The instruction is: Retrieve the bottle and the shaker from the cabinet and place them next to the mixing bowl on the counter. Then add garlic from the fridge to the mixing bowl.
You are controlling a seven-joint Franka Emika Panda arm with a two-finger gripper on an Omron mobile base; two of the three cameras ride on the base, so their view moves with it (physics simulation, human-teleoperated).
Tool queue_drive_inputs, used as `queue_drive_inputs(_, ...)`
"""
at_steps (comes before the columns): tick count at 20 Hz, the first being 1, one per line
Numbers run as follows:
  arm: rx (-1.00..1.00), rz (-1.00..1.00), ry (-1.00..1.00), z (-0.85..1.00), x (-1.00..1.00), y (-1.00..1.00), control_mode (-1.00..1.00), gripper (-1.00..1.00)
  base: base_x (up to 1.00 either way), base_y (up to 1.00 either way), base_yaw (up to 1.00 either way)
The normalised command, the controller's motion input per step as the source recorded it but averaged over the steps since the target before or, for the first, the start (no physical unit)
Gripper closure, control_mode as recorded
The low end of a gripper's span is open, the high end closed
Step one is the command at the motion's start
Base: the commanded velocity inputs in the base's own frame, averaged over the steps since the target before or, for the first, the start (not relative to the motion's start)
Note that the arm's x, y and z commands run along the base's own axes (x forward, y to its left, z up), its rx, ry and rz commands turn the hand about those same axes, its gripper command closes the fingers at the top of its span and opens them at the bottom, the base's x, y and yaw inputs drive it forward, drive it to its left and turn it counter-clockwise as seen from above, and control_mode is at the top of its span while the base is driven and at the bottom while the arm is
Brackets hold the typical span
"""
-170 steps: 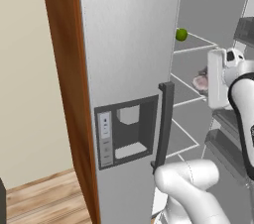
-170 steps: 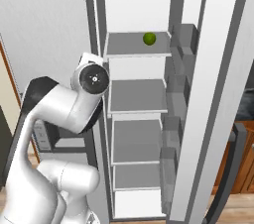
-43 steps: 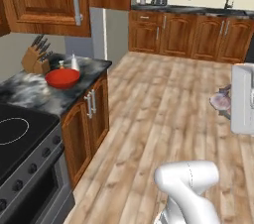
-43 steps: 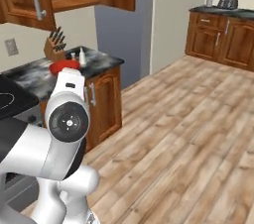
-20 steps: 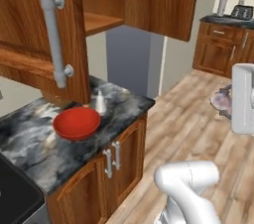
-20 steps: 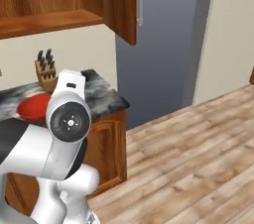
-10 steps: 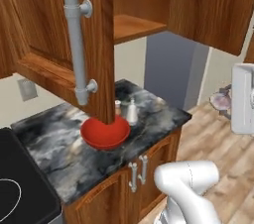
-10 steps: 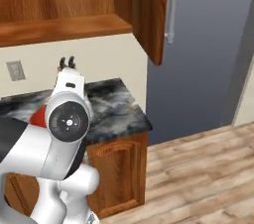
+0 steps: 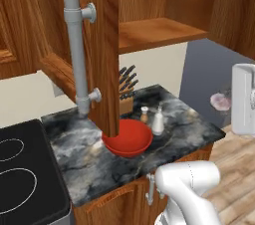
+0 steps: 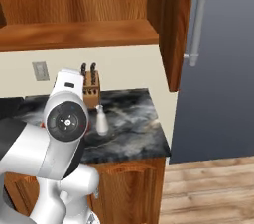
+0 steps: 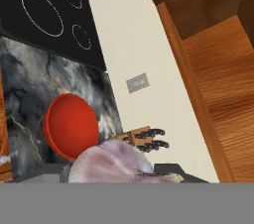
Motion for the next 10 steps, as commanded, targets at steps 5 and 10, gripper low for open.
queue_drive_inputs(5,0.00,0.00,0.00,0.00,0.00,0.00,1.00,1.00,0.66,-0.07,0.46)
queue_drive_inputs(10,0.00,0.00,0.00,0.00,0.00,0.00,1.00,1.00,0.59,0.00,0.43)
